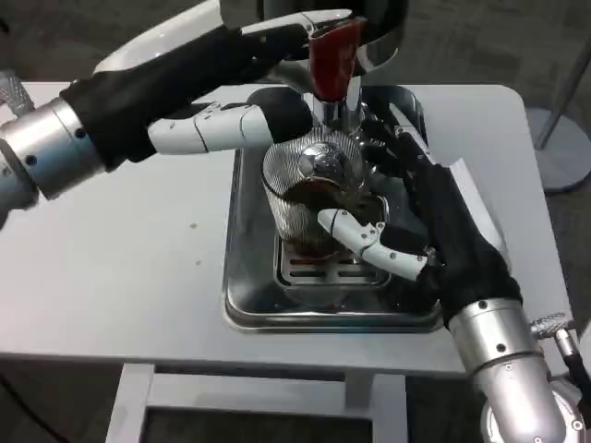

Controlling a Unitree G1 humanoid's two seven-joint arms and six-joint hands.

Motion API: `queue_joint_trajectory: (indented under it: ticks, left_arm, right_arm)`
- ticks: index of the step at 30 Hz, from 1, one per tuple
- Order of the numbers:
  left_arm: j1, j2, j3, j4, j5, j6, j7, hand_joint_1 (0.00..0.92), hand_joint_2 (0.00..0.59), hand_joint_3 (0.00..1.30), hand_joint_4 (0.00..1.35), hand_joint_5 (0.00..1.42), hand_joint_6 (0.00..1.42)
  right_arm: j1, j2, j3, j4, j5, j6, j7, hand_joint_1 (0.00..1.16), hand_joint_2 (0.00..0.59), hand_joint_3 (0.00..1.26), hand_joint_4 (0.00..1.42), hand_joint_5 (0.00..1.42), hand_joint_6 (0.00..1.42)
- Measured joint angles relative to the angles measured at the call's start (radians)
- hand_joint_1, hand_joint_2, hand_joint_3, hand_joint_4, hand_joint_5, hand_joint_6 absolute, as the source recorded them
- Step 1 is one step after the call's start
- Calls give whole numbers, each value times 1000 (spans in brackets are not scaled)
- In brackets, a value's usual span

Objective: Grasp the cup under the faucet to collect the drink, then remove the cup.

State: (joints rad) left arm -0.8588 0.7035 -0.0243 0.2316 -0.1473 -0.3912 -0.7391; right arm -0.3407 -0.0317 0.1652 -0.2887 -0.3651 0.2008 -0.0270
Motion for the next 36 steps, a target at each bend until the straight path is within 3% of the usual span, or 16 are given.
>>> queue_joint_trajectory:
  ticks: [21, 29, 36]
  left_arm:
    - [52, -37, 147, -235, -79, 122, 29, 0, 61, 245, 247, 325, 432]
    - [156, -30, 254, -389, -108, 178, 69, 0, 61, 273, 301, 381, 489]
    - [301, 8, 363, -470, -117, 203, 86, 0, 66, 276, 303, 389, 492]
  right_arm:
    - [30, -8, -8, -56, 11, 9, 8, 740, 256, 96, 129, 173, 284]
    - [42, -16, -24, -76, 31, 11, 18, 737, 256, 92, 123, 173, 283]
    - [54, -21, -30, -82, 45, 14, 27, 738, 244, 51, 110, 183, 303]
